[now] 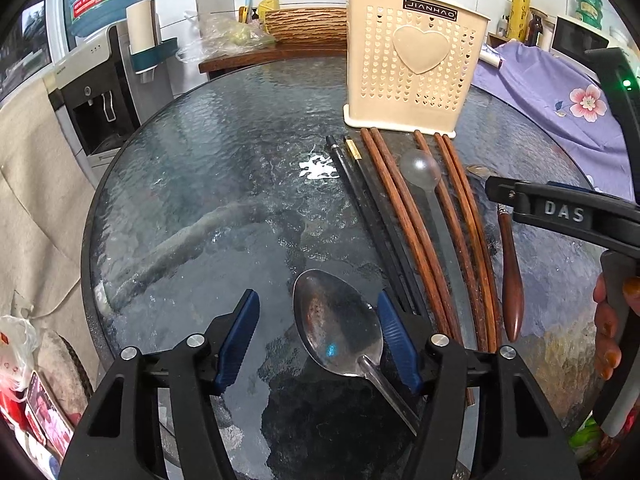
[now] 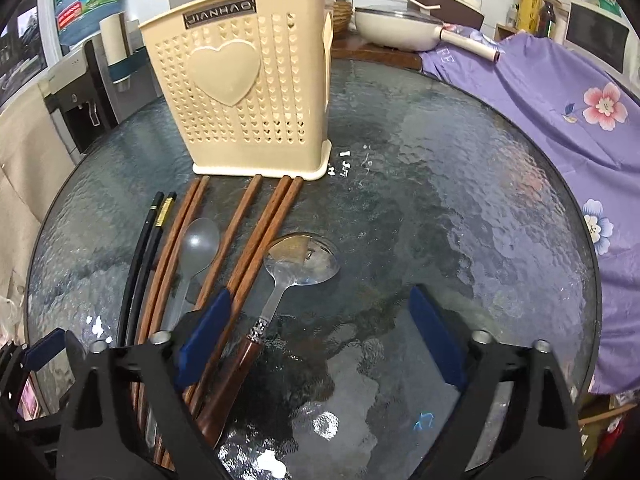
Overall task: Organize utensils
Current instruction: 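Close the left tool on the steel spoon while the right tool grasps the ladle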
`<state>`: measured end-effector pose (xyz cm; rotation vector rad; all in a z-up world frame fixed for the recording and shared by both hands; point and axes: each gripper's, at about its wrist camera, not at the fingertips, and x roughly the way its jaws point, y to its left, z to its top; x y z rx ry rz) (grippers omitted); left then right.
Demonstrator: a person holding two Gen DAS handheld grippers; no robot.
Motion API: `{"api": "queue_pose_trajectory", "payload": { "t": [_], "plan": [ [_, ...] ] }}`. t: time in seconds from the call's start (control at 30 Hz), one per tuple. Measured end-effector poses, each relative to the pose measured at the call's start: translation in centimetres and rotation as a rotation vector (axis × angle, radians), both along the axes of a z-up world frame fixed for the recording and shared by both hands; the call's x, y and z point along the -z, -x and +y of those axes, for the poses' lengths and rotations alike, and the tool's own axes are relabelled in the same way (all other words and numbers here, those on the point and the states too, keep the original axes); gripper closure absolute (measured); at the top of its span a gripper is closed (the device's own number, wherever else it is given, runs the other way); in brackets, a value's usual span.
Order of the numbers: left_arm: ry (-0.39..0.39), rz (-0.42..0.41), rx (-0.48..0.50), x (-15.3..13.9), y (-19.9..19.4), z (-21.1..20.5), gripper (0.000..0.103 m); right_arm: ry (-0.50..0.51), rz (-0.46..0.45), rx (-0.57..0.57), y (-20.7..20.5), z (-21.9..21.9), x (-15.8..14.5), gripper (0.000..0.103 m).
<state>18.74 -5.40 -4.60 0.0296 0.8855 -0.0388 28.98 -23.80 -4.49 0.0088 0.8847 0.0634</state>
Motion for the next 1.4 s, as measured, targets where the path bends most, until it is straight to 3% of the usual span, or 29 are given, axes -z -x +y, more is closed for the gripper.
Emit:
{"api": "queue_pose_trajectory", "payload": {
  "t": [0.2, 0.63, 0.83, 0.93, 1.27, 1.4],
  "plan": [
    [0.001, -0.001, 0.003, 0.0, -0.1, 0.2, 0.047, -0.053, 0.063, 0.025, -1.2, -0.3, 1.1, 0.026],
    [-0.006, -0.005, 0.008, 0.1, 0.4, -0.6, 0.047, 0.000, 0.082, 0.031, -2.8, 1.1, 1.1, 0.037],
    [-0.007, -0.013, 0.014, 0.1, 0.3, -1.1, 0.049, 0.026, 0.080, 0.021, -3.0, 1.8, 1.1, 0.046],
    [-0.009, -0.015, 0.028, 0.0, 0.0, -1.4, 0.056, 0.028, 0.077, 0.011, -3.1, 2.0, 1.0, 0.056],
    [-0.003, -0.007, 0.052, -0.1, -0.5, -1.5, 0.064, 0.019, 0.074, -0.013, -3.1, 1.7, 0.9, 0.057],
    [0.021, -0.001, 0.061, -0.2, -0.8, -1.3, 0.068, -0.034, 0.068, -0.024, -3.1, 1.1, 0.7, 0.057]
  ]
}}
